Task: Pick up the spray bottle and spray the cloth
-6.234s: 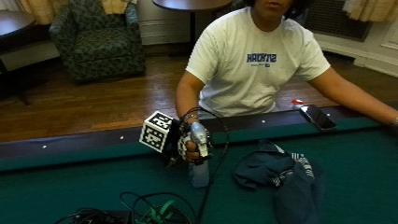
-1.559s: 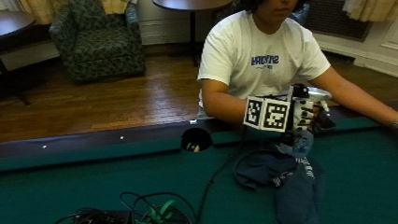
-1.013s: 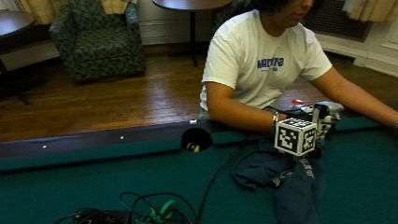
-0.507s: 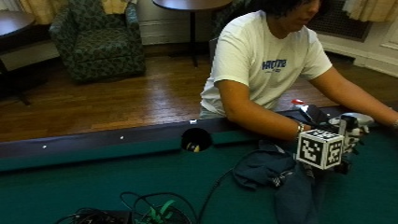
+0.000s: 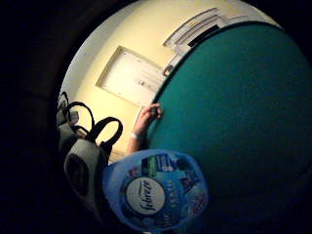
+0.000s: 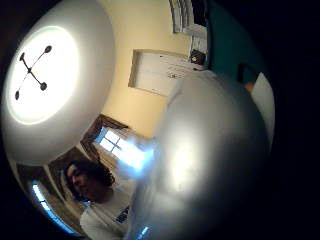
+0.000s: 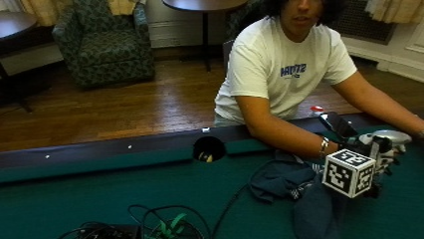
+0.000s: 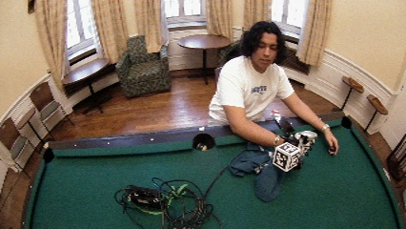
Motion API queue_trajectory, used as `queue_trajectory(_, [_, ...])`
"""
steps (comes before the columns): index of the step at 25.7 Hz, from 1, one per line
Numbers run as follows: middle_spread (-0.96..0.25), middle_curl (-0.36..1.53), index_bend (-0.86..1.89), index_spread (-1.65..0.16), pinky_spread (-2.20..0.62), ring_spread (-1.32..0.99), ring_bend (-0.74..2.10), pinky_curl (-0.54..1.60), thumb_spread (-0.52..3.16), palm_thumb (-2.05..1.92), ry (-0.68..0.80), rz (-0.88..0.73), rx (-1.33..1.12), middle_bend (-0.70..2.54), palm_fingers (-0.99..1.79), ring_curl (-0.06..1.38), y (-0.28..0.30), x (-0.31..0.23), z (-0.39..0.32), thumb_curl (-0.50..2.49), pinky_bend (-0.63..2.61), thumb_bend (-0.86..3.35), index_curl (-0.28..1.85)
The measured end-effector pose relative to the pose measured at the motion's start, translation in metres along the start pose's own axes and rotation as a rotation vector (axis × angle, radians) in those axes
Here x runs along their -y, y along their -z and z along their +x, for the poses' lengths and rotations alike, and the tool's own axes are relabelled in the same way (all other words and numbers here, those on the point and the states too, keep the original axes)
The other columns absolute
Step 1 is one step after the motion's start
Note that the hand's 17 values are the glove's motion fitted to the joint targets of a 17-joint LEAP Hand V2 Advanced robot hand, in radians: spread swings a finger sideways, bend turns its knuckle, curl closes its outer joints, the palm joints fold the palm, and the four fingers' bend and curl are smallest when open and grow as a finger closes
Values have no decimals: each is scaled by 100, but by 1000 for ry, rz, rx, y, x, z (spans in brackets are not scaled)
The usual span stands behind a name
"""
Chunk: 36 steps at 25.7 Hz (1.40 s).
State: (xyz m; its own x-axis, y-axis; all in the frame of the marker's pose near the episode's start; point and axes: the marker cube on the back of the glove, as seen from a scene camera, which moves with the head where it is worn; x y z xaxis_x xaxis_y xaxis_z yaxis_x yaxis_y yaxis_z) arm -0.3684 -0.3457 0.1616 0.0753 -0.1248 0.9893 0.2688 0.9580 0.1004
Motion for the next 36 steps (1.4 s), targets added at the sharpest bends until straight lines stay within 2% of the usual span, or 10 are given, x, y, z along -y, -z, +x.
queue_trajectory(8, [-22, 55, 32, -27, -33, -21, 76, 42, 27, 91, -16, -78, -9, 66, 135, 49, -3, -6, 4, 83, 47, -4, 61])
queue_trajectory(15, [-21, 53, 16, -28, -31, -19, 75, 42, 44, 85, -75, -199, -84, 62, 129, 48, -1, -17, 2, 79, 51, -5, 56])
queue_trajectory(20, [-22, 50, 16, -32, -14, -17, 62, 38, 67, 77, -119, -296, -178, 57, 95, 44, 25, -33, -7, 71, 31, -6, 52])
queue_trajectory(26, [-20, 44, 6, -35, -3, -15, 59, 38, 82, 69, -93, -477, -437, 38, 78, 43, 77, -69, -11, 62, 34, -6, 45])
queue_trajectory(28, [-18, 42, 5, -36, 1, -14, 59, 39, 85, 64, -61, -468, -530, 32, 71, 42, 92, -77, -19, 59, 36, -7, 42])
queue_trajectory(32, [-16, 40, 7, -38, 7, -12, 57, 38, 89, 58, 15, -329, -720, 27, 65, 41, 113, -79, -41, 54, 36, -6, 37])
queue_trajectory(36, [-16, 39, 8, -39, 11, -12, 54, 37, 92, 54, 49, -321, -883, 24, 61, 39, 132, -91, -59, 50, 36, -5, 33])
